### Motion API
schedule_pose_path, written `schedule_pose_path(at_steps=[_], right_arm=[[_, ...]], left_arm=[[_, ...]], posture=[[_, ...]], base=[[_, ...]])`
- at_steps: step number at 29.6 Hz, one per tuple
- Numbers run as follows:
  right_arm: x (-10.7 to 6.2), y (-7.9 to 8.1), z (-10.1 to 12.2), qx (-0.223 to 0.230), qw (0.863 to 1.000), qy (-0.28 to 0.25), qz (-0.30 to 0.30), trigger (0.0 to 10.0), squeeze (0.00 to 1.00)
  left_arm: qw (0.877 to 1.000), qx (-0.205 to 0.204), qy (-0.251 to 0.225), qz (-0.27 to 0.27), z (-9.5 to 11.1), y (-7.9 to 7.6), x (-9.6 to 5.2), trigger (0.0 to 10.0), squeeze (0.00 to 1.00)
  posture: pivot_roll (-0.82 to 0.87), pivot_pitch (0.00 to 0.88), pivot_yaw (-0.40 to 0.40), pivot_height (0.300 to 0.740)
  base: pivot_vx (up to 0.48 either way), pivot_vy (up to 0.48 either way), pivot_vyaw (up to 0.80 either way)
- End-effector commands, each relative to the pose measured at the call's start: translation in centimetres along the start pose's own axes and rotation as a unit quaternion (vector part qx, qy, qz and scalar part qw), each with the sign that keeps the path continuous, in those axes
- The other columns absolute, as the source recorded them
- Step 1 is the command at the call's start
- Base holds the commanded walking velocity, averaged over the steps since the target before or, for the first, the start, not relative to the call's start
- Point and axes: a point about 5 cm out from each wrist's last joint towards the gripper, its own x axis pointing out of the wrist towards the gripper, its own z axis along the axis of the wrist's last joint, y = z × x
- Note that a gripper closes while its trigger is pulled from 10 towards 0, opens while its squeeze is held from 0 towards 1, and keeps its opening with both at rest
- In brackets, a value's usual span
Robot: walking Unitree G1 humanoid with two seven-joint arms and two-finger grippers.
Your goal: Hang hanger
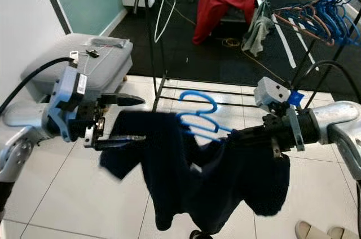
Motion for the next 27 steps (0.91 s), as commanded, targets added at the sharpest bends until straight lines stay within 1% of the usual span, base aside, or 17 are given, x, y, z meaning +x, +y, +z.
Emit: schedule_pose_path(at_steps=[1,4,5,7,9,10,16,17,18,19,20,21,22,23,25,26,27], right_arm=[[-0.3,-0.7,-0.3,0.004,0.999,-0.001,-0.043,0.0,0.00],[0.2,-1.8,-1.2,0.033,0.993,-0.010,-0.112,0.0,0.00],[0.2,-1.8,-1.2,0.033,0.993,-0.010,-0.112,0.0,0.00],[1.4,-3.0,-2.2,0.067,0.978,-0.034,-0.196,0.0,0.00],[1.4,-3.0,-2.2,0.067,0.978,-0.034,-0.196,0.0,0.00],[2.4,-3.3,-2.7,0.084,0.968,-0.054,-0.231,0.0,0.00],[4.4,-3.8,-3.3,0.108,0.945,-0.095,-0.292,0.0,0.00],[5.7,-3.8,-3.7,0.120,0.930,-0.115,-0.329,0.0,0.00],[5.7,-3.8,-3.7,0.120,0.930,-0.115,-0.329,0.0,0.00],[6.8,-3.8,-4.1,0.141,0.912,-0.135,-0.362,0.0,0.00],[6.8,-3.8,-4.1,0.141,0.912,-0.135,-0.362,0.0,0.00],[7.6,-3.5,-4.8,0.155,0.896,-0.142,-0.391,0.0,0.00],[7.6,-3.5,-4.8,0.155,0.896,-0.142,-0.391,0.0,0.00],[8.2,-3.3,-5.3,0.165,0.883,-0.146,-0.414,0.0,0.00],[8.2,-3.3,-5.3,0.165,0.883,-0.146,-0.414,0.0,0.00],[8.1,-3.5,-5.7,0.176,0.865,-0.156,-0.442,0.4,0.00],[7.7,-3.8,-5.9,0.184,0.845,-0.164,-0.474,10.0,0.00]], left_arm=[[0.999,-0.010,0.015,0.035,-1.1,0.3,-0.9,10.0,1.00],[0.992,-0.028,0.030,0.119,-2.6,1.3,-1.8,10.0,1.00],[0.992,-0.028,0.030,0.119,-2.6,1.3,-1.8,10.0,1.00],[0.974,-0.050,0.038,0.219,-4.1,1.8,-1.4,10.0,1.00],[0.974,-0.050,0.038,0.219,-4.1,1.8,-1.4,10.0,1.00],[0.966,-0.063,0.039,0.247,-4.8,1.3,-0.4,10.0,0.00],[0.951,-0.099,0.030,0.291,-6.2,0.1,1.5,10.0,0.00],[0.938,-0.112,0.032,0.326,-7.0,-0.5,2.2,10.0,0.00],[0.938,-0.112,0.032,0.326,-7.0,-0.5,2.2,10.0,0.00],[0.923,-0.121,0.039,0.363,-7.7,-0.8,2.5,10.0,0.00],[0.923,-0.121,0.039,0.363,-7.7,-0.8,2.5,10.0,0.00],[0.912,-0.119,0.047,0.391,-8.1,-1.1,2.7,10.0,0.00],[0.912,-0.119,0.047,0.391,-8.1,-1.1,2.7,10.0,0.00],[0.903,-0.115,0.051,0.411,-8.4,-1.2,2.6,10.0,0.00],[0.903,-0.115,0.051,0.411,-8.4,-1.2,2.6,10.0,0.00],[0.895,-0.121,0.047,0.426,-8.4,-1.3,2.5,10.0,0.00],[0.892,-0.124,0.043,0.433,-8.4,-1.5,2.5,10.0,0.00]], posture=[[-0.14,0.088,-0.033,0.740],[-0.12,0.093,-0.029,0.740],[-0.12,0.093,-0.029,0.740],[-0.12,0.087,-0.025,0.740],[-0.12,0.087,-0.025,0.740],[-0.12,0.081,-0.028,0.740],[-0.12,0.083,-0.024,0.740],[-0.12,0.088,-0.011,0.740],[-0.12,0.088,-0.011,0.740],[-0.12,0.088,-0.011,0.740],[-0.12,0.088,-0.011,0.740],[-0.11,0.094,-0.015,0.740],[-0.11,0.094,-0.015,0.740],[-0.11,0.094,-0.015,0.740],[-0.11,0.094,-0.015,0.740],[-0.09,0.088,-0.020,0.740],[-0.10,0.087,-0.016,0.740]], base=[[0.000,0.000,0.00],[0.000,0.000,0.00],[0.000,0.000,0.00],[0.000,0.000,0.00],[0.000,0.000,0.00],[0.000,0.000,0.00],[0.000,0.000,0.00],[0.000,0.000,0.00],[0.000,0.000,0.00],[0.000,0.000,0.00],[0.000,0.000,0.00],[0.000,0.000,0.00],[0.000,0.000,0.00],[0.000,0.000,0.00],[0.000,0.000,0.00],[0.000,0.000,0.00],[0.000,0.000,0.00]])
